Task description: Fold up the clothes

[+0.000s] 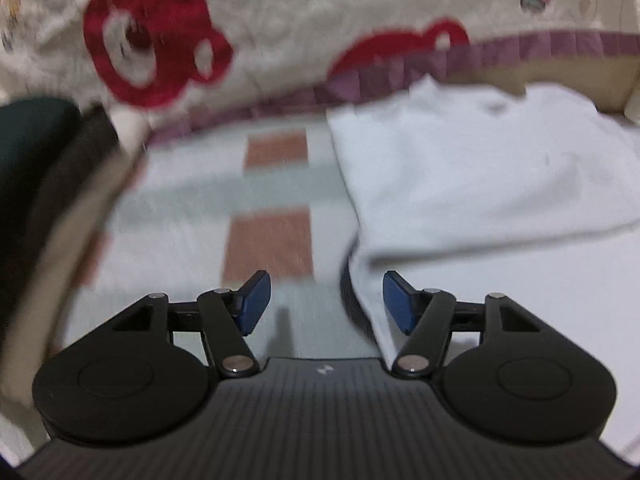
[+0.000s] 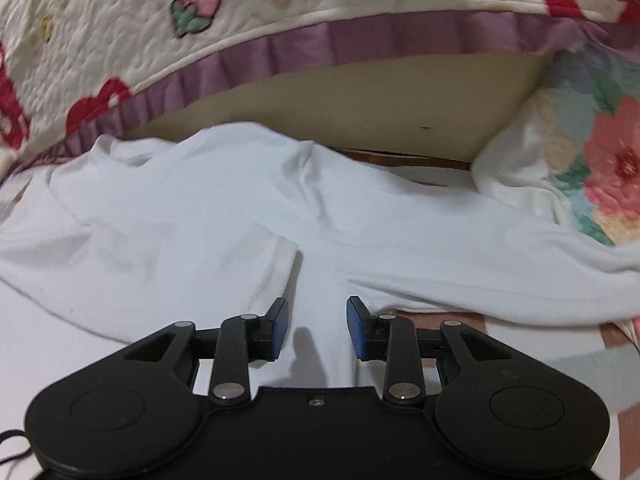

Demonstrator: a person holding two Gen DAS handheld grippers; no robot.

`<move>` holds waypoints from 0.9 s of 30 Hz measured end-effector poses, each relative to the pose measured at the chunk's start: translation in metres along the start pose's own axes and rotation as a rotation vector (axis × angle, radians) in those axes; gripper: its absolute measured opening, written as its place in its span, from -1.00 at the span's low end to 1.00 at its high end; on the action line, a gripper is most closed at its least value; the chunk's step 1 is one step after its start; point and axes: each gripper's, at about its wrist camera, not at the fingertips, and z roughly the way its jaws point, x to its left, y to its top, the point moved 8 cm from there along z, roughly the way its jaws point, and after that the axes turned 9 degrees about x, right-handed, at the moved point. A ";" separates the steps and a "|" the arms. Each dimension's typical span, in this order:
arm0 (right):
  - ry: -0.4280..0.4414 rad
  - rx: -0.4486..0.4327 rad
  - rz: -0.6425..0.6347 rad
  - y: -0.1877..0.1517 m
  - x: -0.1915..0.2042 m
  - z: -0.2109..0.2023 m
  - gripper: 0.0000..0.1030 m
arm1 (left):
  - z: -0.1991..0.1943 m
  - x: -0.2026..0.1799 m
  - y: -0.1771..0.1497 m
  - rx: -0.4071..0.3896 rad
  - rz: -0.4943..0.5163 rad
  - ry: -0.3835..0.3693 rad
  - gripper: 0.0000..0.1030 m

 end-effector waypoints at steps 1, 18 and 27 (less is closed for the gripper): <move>0.013 -0.002 -0.008 0.003 0.001 0.001 -0.29 | -0.002 0.002 -0.004 0.016 -0.023 -0.032 0.20; 0.235 0.071 0.033 0.025 0.016 0.037 0.00 | 0.094 -0.046 0.143 -0.020 -0.019 0.012 0.23; 0.184 0.012 -0.099 0.027 0.032 0.046 -0.38 | 0.102 -0.051 0.143 -0.040 -0.005 0.045 -0.85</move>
